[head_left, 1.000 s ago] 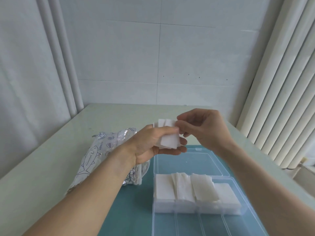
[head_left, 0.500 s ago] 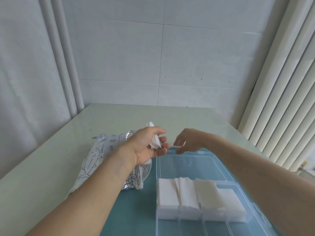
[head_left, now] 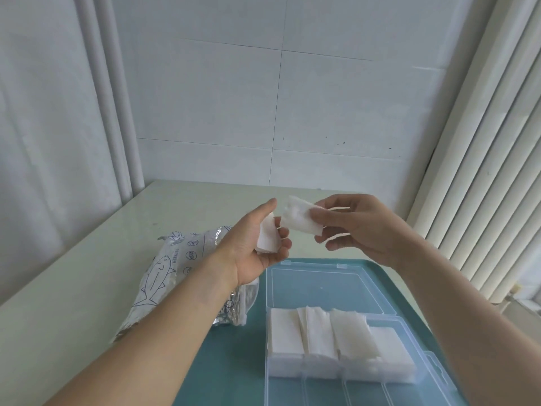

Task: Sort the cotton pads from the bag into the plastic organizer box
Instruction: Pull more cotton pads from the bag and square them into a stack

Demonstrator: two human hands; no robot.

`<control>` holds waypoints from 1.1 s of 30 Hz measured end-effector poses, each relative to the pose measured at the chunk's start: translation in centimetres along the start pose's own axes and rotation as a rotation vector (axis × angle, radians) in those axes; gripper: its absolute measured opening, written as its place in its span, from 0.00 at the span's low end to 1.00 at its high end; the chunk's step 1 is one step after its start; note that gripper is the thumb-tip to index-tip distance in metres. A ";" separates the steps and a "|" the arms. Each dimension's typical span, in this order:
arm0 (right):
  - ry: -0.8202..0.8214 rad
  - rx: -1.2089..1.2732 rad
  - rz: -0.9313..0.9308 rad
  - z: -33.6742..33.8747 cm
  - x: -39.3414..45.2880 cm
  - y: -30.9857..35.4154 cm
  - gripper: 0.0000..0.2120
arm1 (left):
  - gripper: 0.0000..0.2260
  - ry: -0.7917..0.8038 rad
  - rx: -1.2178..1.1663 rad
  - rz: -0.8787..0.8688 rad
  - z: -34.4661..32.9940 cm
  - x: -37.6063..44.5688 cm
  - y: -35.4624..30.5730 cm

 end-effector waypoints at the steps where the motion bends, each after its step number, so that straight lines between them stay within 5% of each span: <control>1: 0.069 -0.062 0.041 0.0 -0.3 0.3 0.07 | 0.16 0.033 0.042 0.017 -0.1 -0.3 0.0; 6: 0.325 -0.405 0.246 -1.3 -1.3 0.9 0.08 | 0.25 0.276 0.347 0.051 -0.5 -1.4 0.7; 11: 0.053 -0.440 0.351 -2.2 0.2 0.4 0.12 | 0.30 0.437 0.398 0.079 -1.0 -1.8 1.5; 15: -0.091 -0.466 0.452 -1.8 1.0 -0.3 0.17 | 0.18 0.358 0.275 0.005 -1.1 -1.3 1.3; 18: 0.104 -0.488 0.397 -2.2 0.6 -0.5 0.32 | 0.12 0.320 0.144 -0.015 -1.2 -0.9 1.1; 21: 0.178 -0.561 0.420 -3.3 0.1 -0.8 0.44 | 0.12 0.444 0.127 -0.012 -1.5 -1.4 1.1; 25: 0.093 -0.529 0.467 -3.3 0.0 -0.3 0.41 | 0.20 0.518 0.204 -0.001 -1.5 -1.6 1.6; 29: 0.079 -0.616 0.451 -3.1 -0.1 -0.5 0.50 | 0.13 0.423 0.060 -0.027 -1.8 -1.6 1.1; 33: 0.077 -0.622 0.463 -3.4 -0.1 -0.5 0.36 | 0.09 0.435 0.087 0.004 -1.7 -1.5 1.7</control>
Point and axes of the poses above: each hand's wrist, its own x-axis towards the middle knuckle, its own z-axis out of the back of the hand, y = z × x, the point moved 4 cm from there along x, towards the middle knuckle, and after that the axes turned 15 degrees about -y, right-handed, at the moved point
